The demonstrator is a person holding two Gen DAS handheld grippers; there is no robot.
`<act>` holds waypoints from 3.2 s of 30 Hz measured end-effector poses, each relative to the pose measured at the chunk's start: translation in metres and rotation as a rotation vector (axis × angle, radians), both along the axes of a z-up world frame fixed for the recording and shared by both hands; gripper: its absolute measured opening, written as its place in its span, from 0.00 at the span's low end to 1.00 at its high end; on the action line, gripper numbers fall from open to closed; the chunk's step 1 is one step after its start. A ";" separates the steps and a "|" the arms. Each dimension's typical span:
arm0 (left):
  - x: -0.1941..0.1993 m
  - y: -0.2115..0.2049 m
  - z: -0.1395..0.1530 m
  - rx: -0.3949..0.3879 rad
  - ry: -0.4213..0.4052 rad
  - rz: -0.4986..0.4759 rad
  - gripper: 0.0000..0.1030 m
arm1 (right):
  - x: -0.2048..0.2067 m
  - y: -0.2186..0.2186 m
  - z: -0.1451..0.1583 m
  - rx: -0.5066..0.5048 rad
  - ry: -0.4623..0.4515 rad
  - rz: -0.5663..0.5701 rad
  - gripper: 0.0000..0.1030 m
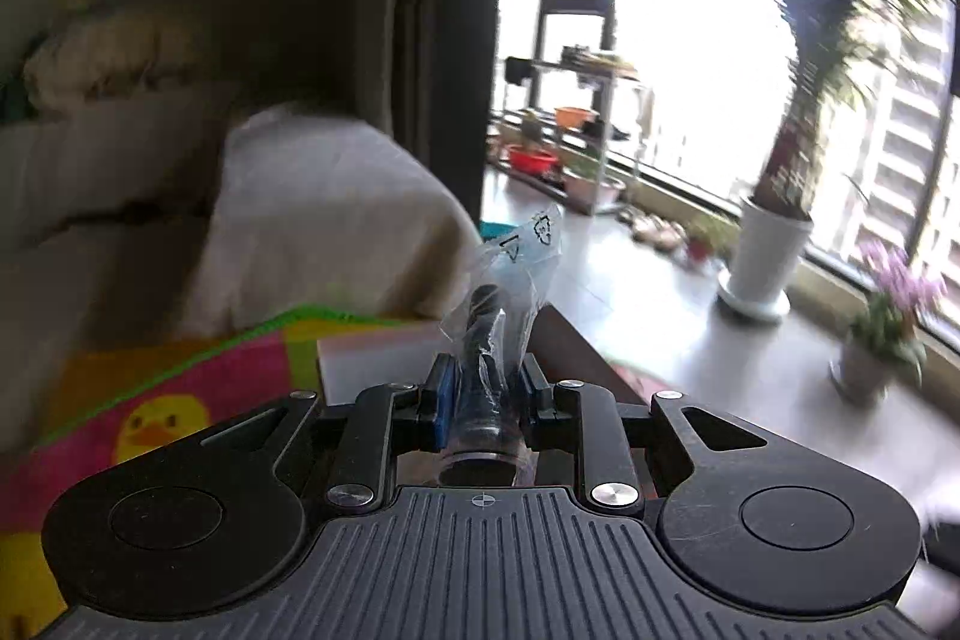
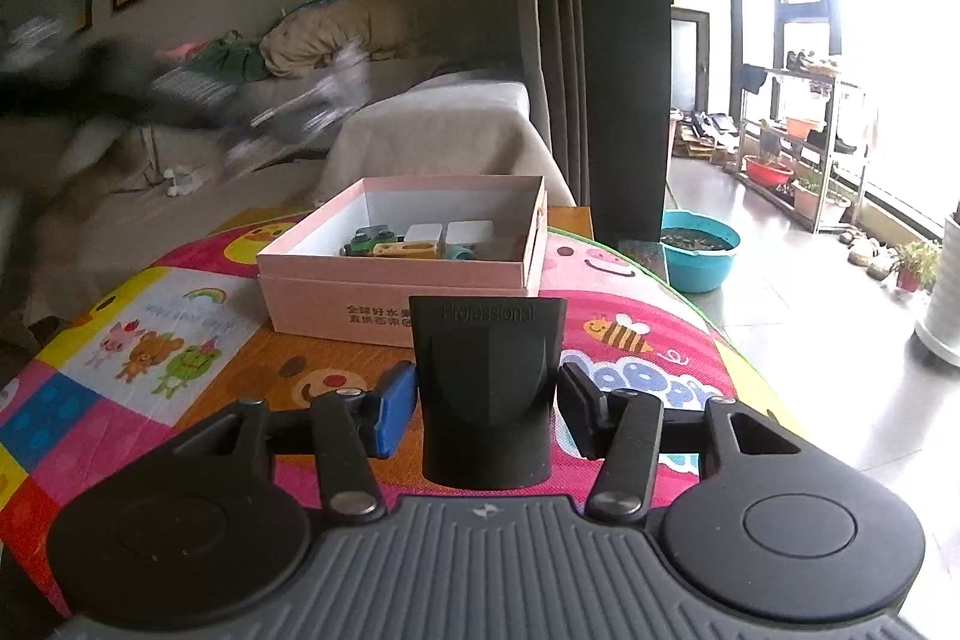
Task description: Organize rigid objects
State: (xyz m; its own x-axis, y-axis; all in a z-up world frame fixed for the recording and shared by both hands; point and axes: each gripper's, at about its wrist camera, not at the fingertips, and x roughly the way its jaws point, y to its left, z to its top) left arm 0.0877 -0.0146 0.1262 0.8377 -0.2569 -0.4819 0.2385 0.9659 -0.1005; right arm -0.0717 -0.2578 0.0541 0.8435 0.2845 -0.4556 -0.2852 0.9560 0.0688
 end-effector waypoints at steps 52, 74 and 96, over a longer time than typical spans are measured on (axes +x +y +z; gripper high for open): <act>-0.116 0.044 -0.121 0.102 0.142 0.163 0.59 | 0.065 0.087 -0.007 -0.068 0.128 -0.052 0.72; -0.098 0.021 -0.125 0.092 0.138 0.229 0.73 | 0.069 0.089 -0.055 -0.084 0.183 -0.151 0.92; -0.103 0.021 -0.125 0.098 0.139 0.243 0.72 | 0.070 0.092 -0.057 -0.096 0.181 -0.146 0.96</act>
